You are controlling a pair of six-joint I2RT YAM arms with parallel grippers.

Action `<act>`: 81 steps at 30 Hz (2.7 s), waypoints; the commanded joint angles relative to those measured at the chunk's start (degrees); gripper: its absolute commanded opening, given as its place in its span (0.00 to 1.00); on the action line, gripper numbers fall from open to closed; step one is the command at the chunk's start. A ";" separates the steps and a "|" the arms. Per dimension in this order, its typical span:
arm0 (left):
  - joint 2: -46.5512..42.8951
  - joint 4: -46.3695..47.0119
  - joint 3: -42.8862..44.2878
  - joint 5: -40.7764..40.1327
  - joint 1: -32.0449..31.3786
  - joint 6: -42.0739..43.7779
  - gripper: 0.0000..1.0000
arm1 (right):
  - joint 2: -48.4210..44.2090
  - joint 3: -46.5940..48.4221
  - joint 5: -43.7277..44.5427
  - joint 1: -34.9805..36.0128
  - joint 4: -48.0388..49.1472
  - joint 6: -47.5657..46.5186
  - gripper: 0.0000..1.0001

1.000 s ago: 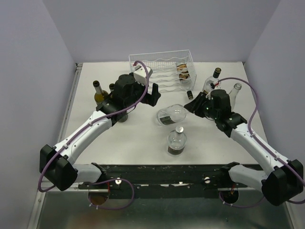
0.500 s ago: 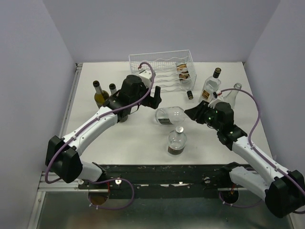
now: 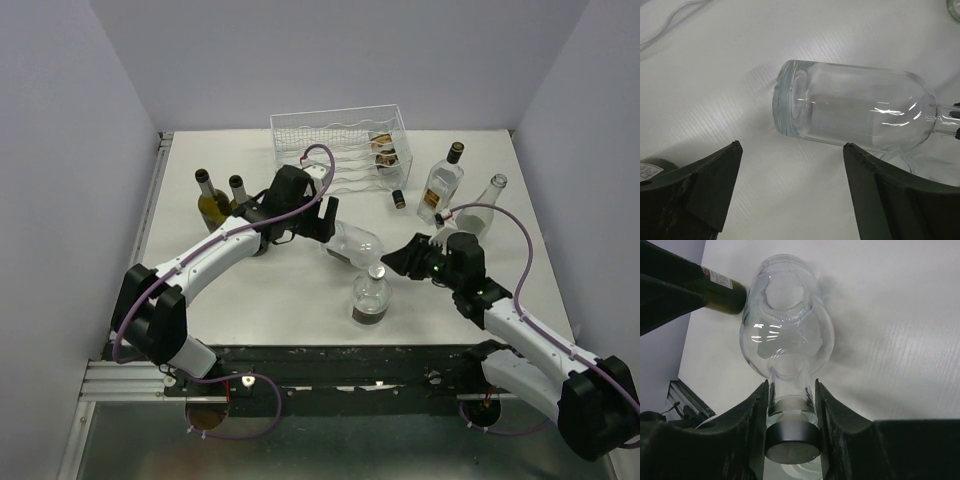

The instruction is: Put the wine bottle on the wine rack

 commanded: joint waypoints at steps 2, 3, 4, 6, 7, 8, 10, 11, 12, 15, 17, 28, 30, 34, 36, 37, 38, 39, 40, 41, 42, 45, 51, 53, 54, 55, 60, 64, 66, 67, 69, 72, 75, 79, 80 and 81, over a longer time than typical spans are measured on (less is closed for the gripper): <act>2.42 -2.91 0.38 2.24 0.22 -0.33 0.92 | 2.15 -0.56 1.80 -0.22 -4.70 -6.70 0.01; 2.94 -3.00 1.00 2.41 0.22 -0.33 0.92 | 2.77 -0.12 1.97 -0.31 -5.93 -7.50 0.01; 3.38 -3.00 1.44 2.50 0.22 -0.33 0.92 | 3.56 0.58 2.15 -0.22 -7.16 -8.37 0.01; 4.18 -3.26 2.41 2.68 0.22 -0.07 0.92 | 4.79 1.38 2.76 -0.22 -8.31 -9.87 0.01; 4.35 -3.26 2.76 2.68 0.31 0.11 0.92 | 5.49 1.99 2.94 -0.22 -8.32 -10.49 0.01; 4.35 -3.26 3.02 2.50 0.31 0.28 0.92 | 6.46 2.43 2.94 -0.22 -10.49 -11.27 0.01; 4.27 -3.26 3.29 2.42 0.22 0.55 0.92 | 7.96 4.01 3.03 -0.22 -12.26 -12.68 0.01; 4.18 -3.26 3.46 2.15 0.31 0.64 0.92 | 8.66 4.80 3.03 -0.22 -12.88 -13.47 0.01; 4.00 -3.44 3.64 1.80 0.22 0.81 0.92 | 9.19 5.68 3.29 -0.13 -14.10 -14.52 0.01; 3.56 -3.53 3.82 1.10 0.22 1.08 0.92 | 10.59 8.84 5.22 0.13 -16.74 -17.42 0.01; 3.21 -3.44 3.99 0.57 0.31 1.25 0.92 | 12.43 11.30 6.71 0.48 -19.20 -19.36 0.01; -0.30 -0.37 3.12 -3.82 0.22 2.22 0.93 | 26.41 23.43 12.69 6.19 -29.31 -22.18 0.01; -2.32 1.82 1.98 -5.31 0.31 2.75 0.93 | 28.35 25.54 14.71 7.60 -31.60 -21.22 0.02; -5.31 5.16 0.92 -7.77 0.40 3.71 0.93 | 32.12 28.36 18.49 9.18 -34.06 -18.93 0.13; -6.62 6.40 0.48 -8.57 0.40 3.98 0.93 | 33.70 29.50 18.58 9.45 -34.77 -18.75 0.16; -7.41 6.93 0.13 -9.01 0.48 4.06 0.93 | 34.41 29.94 18.76 9.54 -34.95 -18.67 0.20; -7.94 7.63 -0.31 -9.18 0.49 4.15 0.94 | 35.03 30.29 18.93 9.71 -35.03 -18.67 0.23; -8.47 8.24 -0.66 -9.45 0.57 4.24 0.94 | 35.47 30.65 19.11 9.80 -35.03 -18.67 0.25; -9.09 8.68 -1.19 -9.54 0.57 4.33 0.95 | 35.91 31.00 19.37 9.80 -35.03 -18.75 0.27; -9.88 9.38 -1.80 -9.19 0.66 4.50 0.95 | 36.26 31.26 19.81 9.89 -35.03 -18.75 0.30; -10.58 10.52 -2.68 -8.75 0.83 4.94 0.96 | 36.70 31.61 20.08 9.89 -35.21 -18.67 0.34; -12.51 14.13 -5.76 -8.57 0.92 5.47 0.98 | 38.71 33.98 20.96 9.89 -36.52 -18.32 0.47; -13.31 15.28 -6.91 -8.31 1.80 5.47 0.99 | 42.85 38.38 23.77 10.33 -37.85 -18.23 0.66; -13.31 15.19 -6.82 -8.31 2.07 5.47 0.99 | 44.26 39.35 24.56 10.41 -38.02 -17.97 0.68; -13.40 15.11 -6.91 -8.31 2.15 5.47 0.99 | 44.87 39.61 24.82 10.41 -37.76 -17.96 0.69; -13.40 15.10 -6.91 -8.31 2.24 5.47 0.99 | 45.14 39.61 25.00 10.59 -37.50 -17.96 0.69; -13.58 14.93 -7.00 -8.31 2.59 5.30 0.99 | 46.72 38.39 26.75 11.38 -34.69 -17.61 0.62; -13.49 14.75 -6.91 -8.22 3.03 5.12 0.99 | 48.74 38.21 29.83 11.91 -34.51 -16.30 0.57; -13.66 14.75 -6.91 -8.13 3.21 5.03 0.99 | 49.44 37.86 30.71 12.00 -34.16 -15.77 0.56; -13.66 14.58 -6.99 -8.13 3.21 5.03 0.99 | 49.88 37.60 31.06 12.00 -34.16 -15.50 0.56; -13.75 14.49 -6.91 -8.13 3.30 5.03 0.99 | 50.24 37.16 32.03 12.08 -34.16 -14.89 0.48; -14.10 14.40 -6.91 -8.22 3.47 5.03 0.99 | 50.33 36.45 32.82 12.26 -33.98 -14.62 0.16; -14.54 14.31 -6.99 -8.31 3.65 5.12 0.99 | 49.36 35.22 32.82 12.35 -32.67 -15.32 0.01; -15.51 14.49 -6.91 -8.92 3.91 5.30 0.99 | 46.12 35.04 32.47 12.61 -32.84 -17.60 0.01; -15.68 14.66 -6.91 -9.10 4.09 5.30 0.99 | 44.19 34.87 32.38 12.87 -32.84 -18.39 0.01; -15.86 14.75 -6.91 -9.10 4.09 5.30 0.99 | 42.52 34.69 32.47 12.96 -33.27 -18.75 0.01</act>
